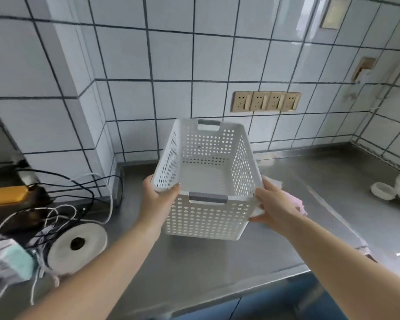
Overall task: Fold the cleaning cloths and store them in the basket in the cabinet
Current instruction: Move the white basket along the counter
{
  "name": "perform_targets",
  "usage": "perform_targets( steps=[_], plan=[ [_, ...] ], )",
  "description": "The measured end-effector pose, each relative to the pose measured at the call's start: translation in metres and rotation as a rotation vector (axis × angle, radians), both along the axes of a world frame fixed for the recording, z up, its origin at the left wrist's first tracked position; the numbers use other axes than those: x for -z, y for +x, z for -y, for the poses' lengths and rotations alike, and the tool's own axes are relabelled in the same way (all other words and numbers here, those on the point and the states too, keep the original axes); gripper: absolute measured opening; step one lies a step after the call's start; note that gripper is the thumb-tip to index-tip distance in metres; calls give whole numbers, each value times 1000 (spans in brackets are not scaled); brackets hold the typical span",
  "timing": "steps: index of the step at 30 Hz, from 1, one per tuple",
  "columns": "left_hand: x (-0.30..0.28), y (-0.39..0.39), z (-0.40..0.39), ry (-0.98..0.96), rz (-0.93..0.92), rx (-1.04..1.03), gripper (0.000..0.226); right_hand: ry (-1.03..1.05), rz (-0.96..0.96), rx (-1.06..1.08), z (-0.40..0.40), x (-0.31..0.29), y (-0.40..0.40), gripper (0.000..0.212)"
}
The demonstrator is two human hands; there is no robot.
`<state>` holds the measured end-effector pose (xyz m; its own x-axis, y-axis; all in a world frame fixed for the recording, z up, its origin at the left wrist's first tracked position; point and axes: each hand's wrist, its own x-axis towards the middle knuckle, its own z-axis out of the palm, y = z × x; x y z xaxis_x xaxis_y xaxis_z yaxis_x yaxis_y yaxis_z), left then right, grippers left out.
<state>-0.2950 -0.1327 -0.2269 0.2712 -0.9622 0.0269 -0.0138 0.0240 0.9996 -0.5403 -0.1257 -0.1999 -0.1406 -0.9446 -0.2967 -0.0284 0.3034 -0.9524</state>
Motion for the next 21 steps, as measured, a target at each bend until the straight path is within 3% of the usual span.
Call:
perform_targets(
  steps=[8,21],
  plan=[
    [23,84,-29,52,-11,-134,61,74,39,-198,18,18,84,51],
    [47,132,-11,93,-12,-184,64,91,54,-245,61,43,133,54]
  ],
)
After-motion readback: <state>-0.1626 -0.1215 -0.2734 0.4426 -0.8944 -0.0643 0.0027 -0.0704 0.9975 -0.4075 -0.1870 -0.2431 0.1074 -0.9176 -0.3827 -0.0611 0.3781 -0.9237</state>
